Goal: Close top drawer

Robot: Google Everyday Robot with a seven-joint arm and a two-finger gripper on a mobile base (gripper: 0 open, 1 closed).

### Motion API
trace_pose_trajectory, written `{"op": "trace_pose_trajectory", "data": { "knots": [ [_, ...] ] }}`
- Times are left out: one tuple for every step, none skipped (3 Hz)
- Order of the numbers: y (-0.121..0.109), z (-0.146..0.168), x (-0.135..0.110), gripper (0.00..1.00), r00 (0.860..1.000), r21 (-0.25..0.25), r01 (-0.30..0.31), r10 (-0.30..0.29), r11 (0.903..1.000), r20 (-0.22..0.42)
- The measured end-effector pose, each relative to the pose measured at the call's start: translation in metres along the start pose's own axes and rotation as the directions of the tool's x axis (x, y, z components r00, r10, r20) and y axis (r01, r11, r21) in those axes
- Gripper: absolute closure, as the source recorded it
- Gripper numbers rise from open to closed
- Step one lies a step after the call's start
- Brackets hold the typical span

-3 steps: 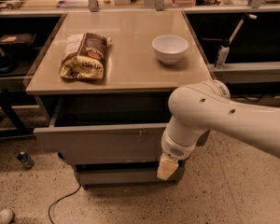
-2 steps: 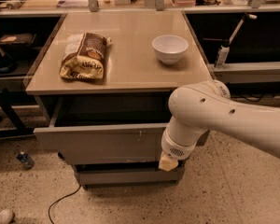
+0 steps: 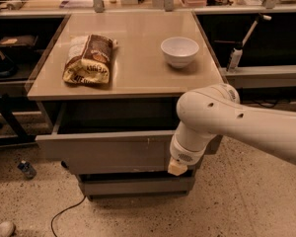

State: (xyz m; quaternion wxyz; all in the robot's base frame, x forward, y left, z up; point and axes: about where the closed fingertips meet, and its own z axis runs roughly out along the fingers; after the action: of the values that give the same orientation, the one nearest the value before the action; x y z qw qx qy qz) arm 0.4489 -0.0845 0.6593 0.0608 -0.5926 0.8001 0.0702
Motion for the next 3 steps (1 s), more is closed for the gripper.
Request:
{"op": "trace_pose_trajectory", "data": {
  "knots": [
    [-0.025,0.006,-0.003,1.00,1.000,0.025,-0.016,0.016,0.9996,0.001],
    [-0.052,0.006,-0.012,1.00,1.000,0.055,-0.008,0.008,0.9984,-0.005],
    [-0.073,0.006,-0.026,1.00,1.000,0.071,0.014,-0.013,0.9974,-0.014]
  ]
}}
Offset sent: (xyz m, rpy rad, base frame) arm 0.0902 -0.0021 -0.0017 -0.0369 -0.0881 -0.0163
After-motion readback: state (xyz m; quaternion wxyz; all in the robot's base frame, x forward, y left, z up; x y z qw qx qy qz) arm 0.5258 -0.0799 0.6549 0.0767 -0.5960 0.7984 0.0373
